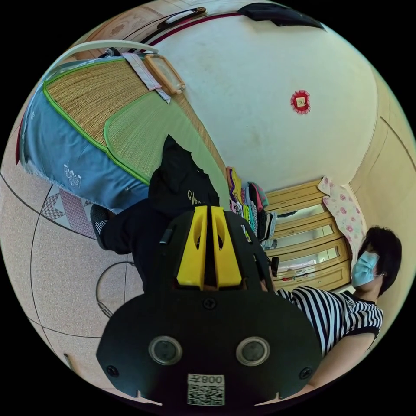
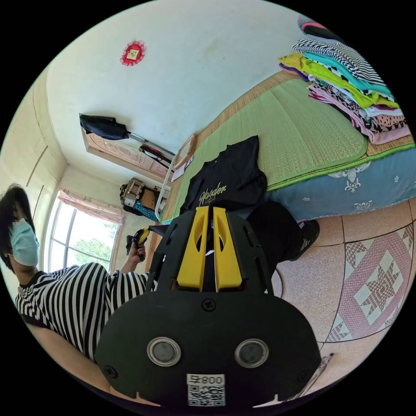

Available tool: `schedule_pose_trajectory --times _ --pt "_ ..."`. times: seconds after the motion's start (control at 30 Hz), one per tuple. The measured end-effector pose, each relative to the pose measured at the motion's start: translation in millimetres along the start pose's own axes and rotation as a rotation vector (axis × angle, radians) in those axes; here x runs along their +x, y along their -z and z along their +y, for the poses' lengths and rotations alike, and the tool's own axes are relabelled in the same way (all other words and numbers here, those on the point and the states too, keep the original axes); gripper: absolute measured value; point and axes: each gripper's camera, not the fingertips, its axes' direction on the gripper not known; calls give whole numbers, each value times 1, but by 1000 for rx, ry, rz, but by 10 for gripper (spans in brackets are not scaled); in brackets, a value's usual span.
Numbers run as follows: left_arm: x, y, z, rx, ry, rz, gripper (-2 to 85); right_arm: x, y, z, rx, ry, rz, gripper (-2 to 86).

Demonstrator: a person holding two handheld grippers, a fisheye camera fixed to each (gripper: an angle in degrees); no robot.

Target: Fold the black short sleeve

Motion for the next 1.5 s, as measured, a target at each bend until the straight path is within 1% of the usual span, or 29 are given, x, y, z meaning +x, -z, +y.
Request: schedule_pose_trajectory --times 0.53,0.8,1.03,1.3,1.5 --pt "32 -35 -100 10 -1 23 14 -5 -55 -86 21 10 -12 19" --pt "56 -69 -184 12 -29 17 14 -8 -102 -172 27 38 7 18" --pt "72 -109 -265 13 4 32 14 -5 -149 -247 9 25 35 18" --pt "91 -150 -342 1 24 -17 14 5 -216 -334 -26 -14 71 19" --pt "95 -182 -392 -8 77 -66 14 18 -272 -386 -77 -56 98 19"
